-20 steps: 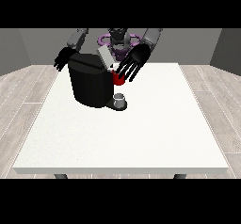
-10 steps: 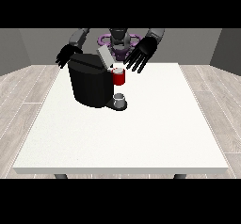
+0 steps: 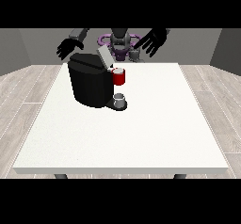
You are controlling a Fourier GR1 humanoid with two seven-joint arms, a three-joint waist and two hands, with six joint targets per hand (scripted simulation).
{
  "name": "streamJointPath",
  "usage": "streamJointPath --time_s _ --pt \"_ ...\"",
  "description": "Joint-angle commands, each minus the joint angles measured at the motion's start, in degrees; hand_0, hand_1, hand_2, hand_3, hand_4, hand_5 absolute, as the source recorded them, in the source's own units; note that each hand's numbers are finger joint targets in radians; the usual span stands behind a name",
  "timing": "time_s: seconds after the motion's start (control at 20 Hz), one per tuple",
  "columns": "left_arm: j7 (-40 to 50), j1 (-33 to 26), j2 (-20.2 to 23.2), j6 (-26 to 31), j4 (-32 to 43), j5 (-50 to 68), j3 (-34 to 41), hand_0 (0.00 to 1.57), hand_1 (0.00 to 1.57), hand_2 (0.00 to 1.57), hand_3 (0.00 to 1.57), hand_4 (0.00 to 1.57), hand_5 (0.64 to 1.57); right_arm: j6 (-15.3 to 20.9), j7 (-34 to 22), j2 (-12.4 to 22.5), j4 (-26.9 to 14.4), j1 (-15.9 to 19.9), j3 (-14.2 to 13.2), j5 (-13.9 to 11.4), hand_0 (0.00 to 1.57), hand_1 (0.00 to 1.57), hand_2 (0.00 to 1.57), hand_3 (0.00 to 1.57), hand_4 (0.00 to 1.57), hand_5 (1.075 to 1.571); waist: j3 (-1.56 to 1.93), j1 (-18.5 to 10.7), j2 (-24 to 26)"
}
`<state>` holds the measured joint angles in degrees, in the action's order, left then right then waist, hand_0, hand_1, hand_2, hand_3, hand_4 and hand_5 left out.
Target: Insert the coffee pod into the coffee machine and close the lid
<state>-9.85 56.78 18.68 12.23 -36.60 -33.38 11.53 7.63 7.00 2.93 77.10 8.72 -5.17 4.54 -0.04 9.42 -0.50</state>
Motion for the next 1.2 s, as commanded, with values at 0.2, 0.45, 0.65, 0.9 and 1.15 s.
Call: streamJointPath --time_s 0.2,0.45,0.65,0.9,1.15 --pt "-5.6 -14.3 -9.0 1.7 0.4 11.5 7.4 0.0 0.0 0.0 0.0 0.0 1.571 -1.7 -5.4 2.8 4.0 -2.9 1.8 -1.2 0.0 0.0 0.0 0.0 0.35 1.571 -0.07 -7.2 12.6" --pt "-4.3 -16.9 -11.6 2.6 -0.1 16.4 10.5 0.0 0.0 0.0 0.0 0.14 1.571 -4.2 -8.9 4.3 7.4 0.7 3.4 -0.8 0.0 0.0 0.0 0.0 0.0 1.571 -0.02 -9.2 14.1" --pt "-4.4 -19.6 -13.7 1.3 -3.5 17.7 9.9 0.0 0.0 0.0 0.0 0.0 1.571 -7.0 -8.8 6.3 7.8 1.8 1.8 1.0 0.0 0.0 0.0 0.0 0.0 1.571 0.05 -11.9 13.5" --pt "-5.9 -24.6 -16.8 4.5 -7.4 19.8 7.7 0.0 0.0 0.0 0.0 0.0 1.571 -7.1 -7.3 6.1 5.8 3.5 3.1 -1.3 0.0 0.0 0.0 0.0 0.0 1.571 0.05 -15.8 11.9" --pt "-3.4 -26.2 -16.5 5.3 -12.5 23.3 7.9 0.0 0.0 0.0 0.0 0.03 1.571 -8.1 -9.8 8.1 5.5 9.2 2.9 -2.4 0.0 0.0 0.0 0.0 0.22 1.571 0.05 -17.2 9.7"
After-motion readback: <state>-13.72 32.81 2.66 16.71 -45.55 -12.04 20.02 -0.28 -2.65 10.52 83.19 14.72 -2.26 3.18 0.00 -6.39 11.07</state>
